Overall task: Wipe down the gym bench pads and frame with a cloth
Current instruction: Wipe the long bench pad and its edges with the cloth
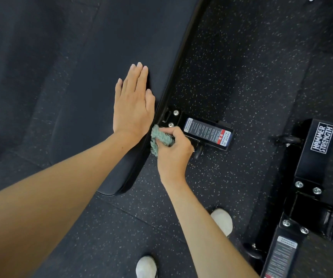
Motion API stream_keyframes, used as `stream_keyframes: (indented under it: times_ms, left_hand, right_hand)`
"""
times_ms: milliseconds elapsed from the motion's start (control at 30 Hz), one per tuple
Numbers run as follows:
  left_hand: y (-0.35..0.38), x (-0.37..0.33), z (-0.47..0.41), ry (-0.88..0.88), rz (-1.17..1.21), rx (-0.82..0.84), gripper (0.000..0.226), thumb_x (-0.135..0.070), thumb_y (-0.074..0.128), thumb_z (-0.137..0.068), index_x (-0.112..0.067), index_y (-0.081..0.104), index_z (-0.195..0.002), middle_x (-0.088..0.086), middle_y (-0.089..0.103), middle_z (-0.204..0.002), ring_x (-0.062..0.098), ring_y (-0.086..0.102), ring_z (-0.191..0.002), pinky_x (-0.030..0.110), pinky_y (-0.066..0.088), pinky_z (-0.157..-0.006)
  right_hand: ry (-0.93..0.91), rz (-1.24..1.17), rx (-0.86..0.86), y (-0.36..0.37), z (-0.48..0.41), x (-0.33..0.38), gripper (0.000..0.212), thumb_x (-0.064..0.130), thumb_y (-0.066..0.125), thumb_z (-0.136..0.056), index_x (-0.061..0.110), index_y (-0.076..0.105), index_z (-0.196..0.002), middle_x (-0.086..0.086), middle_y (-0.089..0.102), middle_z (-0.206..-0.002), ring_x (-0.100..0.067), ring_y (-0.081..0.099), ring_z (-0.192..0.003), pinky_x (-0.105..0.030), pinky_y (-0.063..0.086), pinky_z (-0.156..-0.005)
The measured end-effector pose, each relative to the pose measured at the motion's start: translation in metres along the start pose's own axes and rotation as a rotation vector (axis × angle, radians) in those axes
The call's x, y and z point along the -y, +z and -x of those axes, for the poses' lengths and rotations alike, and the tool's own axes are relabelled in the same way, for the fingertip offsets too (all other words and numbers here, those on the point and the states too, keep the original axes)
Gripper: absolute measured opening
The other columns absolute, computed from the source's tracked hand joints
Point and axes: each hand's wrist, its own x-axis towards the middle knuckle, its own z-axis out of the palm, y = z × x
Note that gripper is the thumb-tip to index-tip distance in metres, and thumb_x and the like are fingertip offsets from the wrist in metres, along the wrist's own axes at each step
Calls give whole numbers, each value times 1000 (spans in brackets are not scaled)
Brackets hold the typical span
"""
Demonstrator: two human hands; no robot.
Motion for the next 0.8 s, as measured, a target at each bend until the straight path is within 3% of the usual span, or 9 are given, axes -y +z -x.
stream_keyframes:
  times_ms: [133, 233, 333, 400, 500, 633, 800]
  left_hand:
    - [1, 1, 1, 3, -11, -12, 56, -25, 17, -97, -10, 23, -150, 3, 21, -158, 15, 12, -147, 37, 6, -120]
    - [2, 2, 1, 8, -12, -17, 57, -26, 16, -96, -10, 23, -150, 2, 20, -158, 14, 12, -147, 36, 6, -120]
    - [2, 3, 1, 10, -2, -23, 57, -26, 15, -96, -10, 24, -150, 2, 21, -158, 14, 12, -147, 36, 6, -120]
    - [3, 2, 2, 15, -5, -21, 56, -25, 16, -96, -10, 24, -150, 2, 20, -158, 14, 12, -147, 36, 6, -119]
    - [3, 2, 2, 23, -6, -26, 55, -24, 17, -97, -10, 24, -150, 2, 20, -158, 14, 12, -147, 37, 6, -119]
    - [1, 0, 2, 30, -32, -18, 56, -25, 16, -97, -8, 24, -150, 4, 21, -158, 16, 12, -147, 39, 8, -120]
    - [1, -1, 1, 34, -60, -7, 61, -29, 11, -94, -7, 24, -150, 6, 21, -158, 18, 13, -147, 40, 8, -119]
  right_hand:
    - [19, 48, -41, 5, -31, 6, 32, -16, 52, -79, 12, 68, -82, 20, 53, -69, -8, 54, -79, -27, 46, -73]
    - [11, -1, -195, 12, -68, 17, 29, -15, 50, -81, 7, 69, -81, 16, 54, -68, 2, 54, -68, -21, 47, -65]
    - [-42, -48, -288, 17, -88, 22, 28, -16, 53, -77, 6, 69, -80, 15, 57, -69, -1, 58, -71, -18, 47, -66]
    - [-73, -64, -250, 14, -78, 19, 24, -15, 59, -77, 5, 70, -82, 17, 57, -70, 8, 57, -67, -10, 45, -62]
    - [-55, -84, -155, 10, -48, 9, 25, -14, 64, -77, 9, 71, -86, 17, 59, -75, 14, 56, -70, -9, 46, -62]
    - [-48, -113, -90, 7, -29, 7, 26, -15, 64, -77, 9, 70, -85, 16, 60, -74, 11, 56, -68, -6, 43, -59]
    - [2, -140, -189, 15, -57, 16, 30, -17, 58, -76, 8, 72, -85, 10, 63, -75, 2, 59, -72, -8, 42, -64]
